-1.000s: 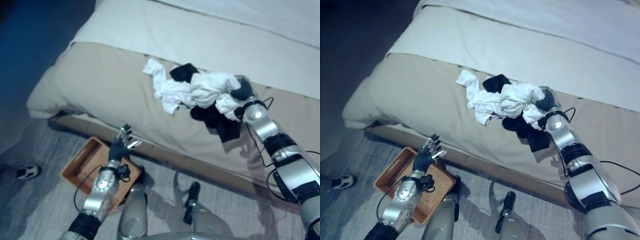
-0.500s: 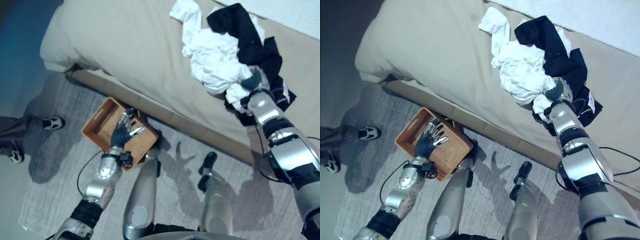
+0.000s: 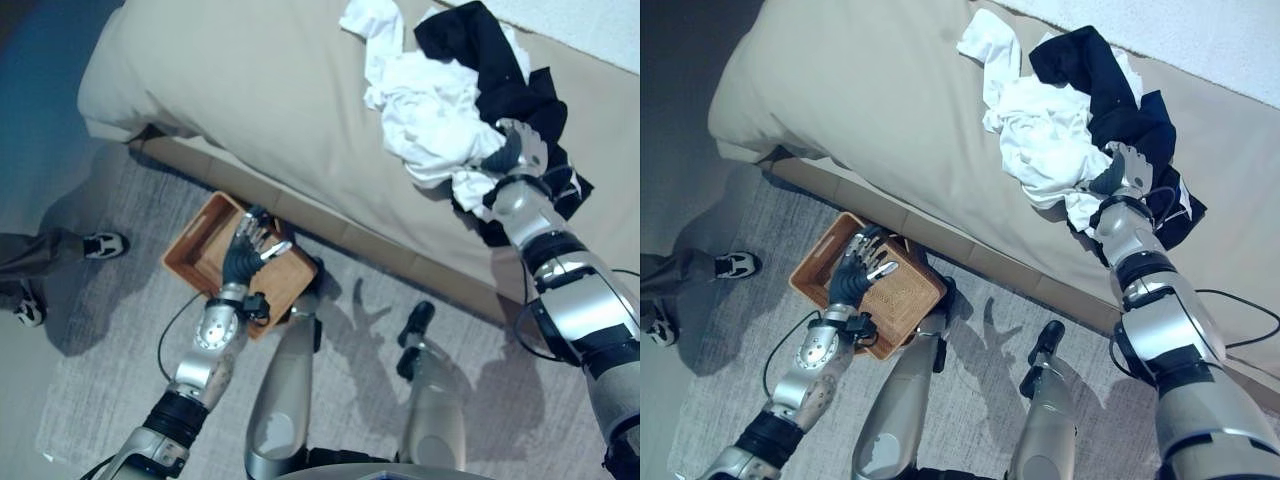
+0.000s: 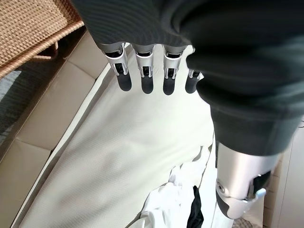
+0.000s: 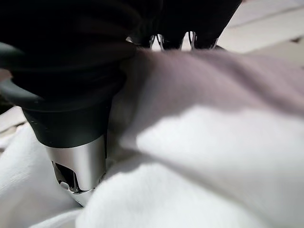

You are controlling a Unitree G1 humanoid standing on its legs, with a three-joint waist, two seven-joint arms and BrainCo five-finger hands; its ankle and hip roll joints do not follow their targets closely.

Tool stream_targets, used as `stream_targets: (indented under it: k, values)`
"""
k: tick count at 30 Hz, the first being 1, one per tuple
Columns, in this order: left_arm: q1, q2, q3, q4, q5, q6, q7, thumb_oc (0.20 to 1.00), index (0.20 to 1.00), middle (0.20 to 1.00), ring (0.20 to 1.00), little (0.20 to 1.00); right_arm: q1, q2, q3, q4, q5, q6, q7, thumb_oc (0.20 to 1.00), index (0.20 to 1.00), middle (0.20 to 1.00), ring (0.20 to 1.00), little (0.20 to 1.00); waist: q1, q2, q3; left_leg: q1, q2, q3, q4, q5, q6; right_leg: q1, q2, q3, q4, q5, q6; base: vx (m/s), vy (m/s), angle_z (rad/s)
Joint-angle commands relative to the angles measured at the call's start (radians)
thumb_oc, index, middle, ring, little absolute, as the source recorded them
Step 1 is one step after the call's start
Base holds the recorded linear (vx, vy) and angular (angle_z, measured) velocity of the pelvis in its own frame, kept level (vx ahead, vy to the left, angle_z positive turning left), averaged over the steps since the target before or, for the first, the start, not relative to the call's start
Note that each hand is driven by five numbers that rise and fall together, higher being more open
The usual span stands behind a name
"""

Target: Pick up clothes into the bucket

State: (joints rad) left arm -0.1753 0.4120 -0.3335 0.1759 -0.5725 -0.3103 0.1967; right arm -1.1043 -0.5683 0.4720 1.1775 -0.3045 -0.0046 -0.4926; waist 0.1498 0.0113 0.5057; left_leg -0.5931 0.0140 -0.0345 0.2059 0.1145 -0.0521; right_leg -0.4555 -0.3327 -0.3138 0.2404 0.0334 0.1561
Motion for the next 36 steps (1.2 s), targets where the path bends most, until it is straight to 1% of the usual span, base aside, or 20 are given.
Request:
stream_targets:
  k: [1,7,12,13,16,21,27,35,36]
  values:
    - [0.004,-0.007,0.005,-0.089,0.02,-0.064,0.022,1.0,1.0,1.0,1.0,1.0,-0.058,-0.055,0.049,-0.056,-0.085,0.028,-0.072,1.0,1.0,1.0,1.0,1.0,-0.006,-0.013,0.005,-0.015,0.034,0.037,0.089,-0.093,0.019,0.034,-0.071,-0.026,0.033,0.061,0.049,0.0,0.0,0.0]
    - [-0.003,-0.012,-0.002,-0.08,0.028,-0.067,0.038,1.0,1.0,1.0,1.0,1.0,-0.052,-0.036,0.048,-0.073,-0.153,0.062,-0.116,1.0,1.0,1.0,1.0,1.0,-0.008,-0.013,0.004,-0.011,0.035,0.036,0.087,-0.095,0.02,0.043,-0.07,-0.031,0.031,0.056,0.049,0.0,0.0,0.0]
    - [-0.006,-0.014,-0.004,-0.074,0.039,-0.07,0.04,1.0,1.0,1.0,1.0,1.0,-0.03,-0.032,0.104,-0.108,-0.265,0.086,-0.095,1.0,1.0,1.0,1.0,1.0,-0.009,-0.015,0.005,-0.014,0.033,0.031,0.093,-0.1,0.02,0.043,-0.069,-0.031,0.034,0.052,0.047,0.0,0.0,0.0]
    - [-0.006,-0.015,-0.005,-0.069,0.042,-0.071,0.039,1.0,1.0,1.0,1.0,1.0,-0.032,-0.025,0.131,-0.109,-0.314,0.095,-0.079,1.0,1.0,1.0,1.0,1.0,-0.008,-0.016,0.006,-0.019,0.032,0.03,0.103,-0.103,0.019,0.041,-0.069,-0.028,0.04,0.049,0.047,0.0,0.0,0.0]
    - [-0.009,-0.015,-0.006,-0.069,0.04,-0.073,0.038,1.0,1.0,1.0,1.0,1.0,-0.033,-0.015,0.146,-0.094,-0.34,0.104,-0.07,1.0,1.0,1.0,1.0,1.0,-0.008,-0.015,0.009,-0.029,0.032,0.027,0.122,-0.109,0.02,0.034,-0.07,-0.024,0.052,0.043,0.045,0.0,0.0,0.0]
    - [-0.006,-0.005,-0.006,-0.077,0.04,-0.073,0.041,1.0,1.0,1.0,1.0,1.0,-0.037,0.003,0.165,-0.047,-0.37,0.115,-0.056,1.0,1.0,1.0,1.0,1.0,-0.002,-0.009,0.014,-0.078,0.024,0.016,0.196,-0.14,0.025,-0.003,-0.071,-0.014,0.121,0.009,0.034,0.0,-0.002,0.02]
    - [0.014,0.004,0.003,-0.094,0.046,-0.071,0.04,1.0,1.0,1.0,1.0,1.0,-0.028,-0.009,0.199,-0.038,-0.419,0.12,-0.04,1.0,1.0,1.0,1.0,1.0,0.0,0.001,0.014,-0.137,0.019,0.007,0.272,-0.168,0.03,-0.065,-0.07,0.003,0.204,-0.029,0.023,0.0,0.003,0.06]
    - [0.034,0.013,-0.001,-0.1,0.046,-0.071,0.032,1.0,1.0,1.0,1.0,1.0,-0.02,-0.017,0.237,-0.038,-0.481,0.128,-0.021,1.0,1.0,1.0,1.0,1.0,0.004,0.008,0.014,-0.178,0.02,-0.002,0.312,-0.18,0.033,-0.111,-0.07,0.007,0.263,-0.058,0.017,0.01,-0.004,0.01]
    - [0.037,0.013,-0.001,-0.099,0.045,-0.069,0.033,1.0,1.0,1.0,1.0,1.0,-0.019,-0.017,0.242,-0.039,-0.485,0.127,-0.02,1.0,1.0,1.0,1.0,1.0,0.004,0.008,0.014,-0.167,0.021,-0.009,0.323,-0.213,0.025,-0.107,-0.067,0.02,0.281,-0.086,0.028,0.0,0.0,0.0]
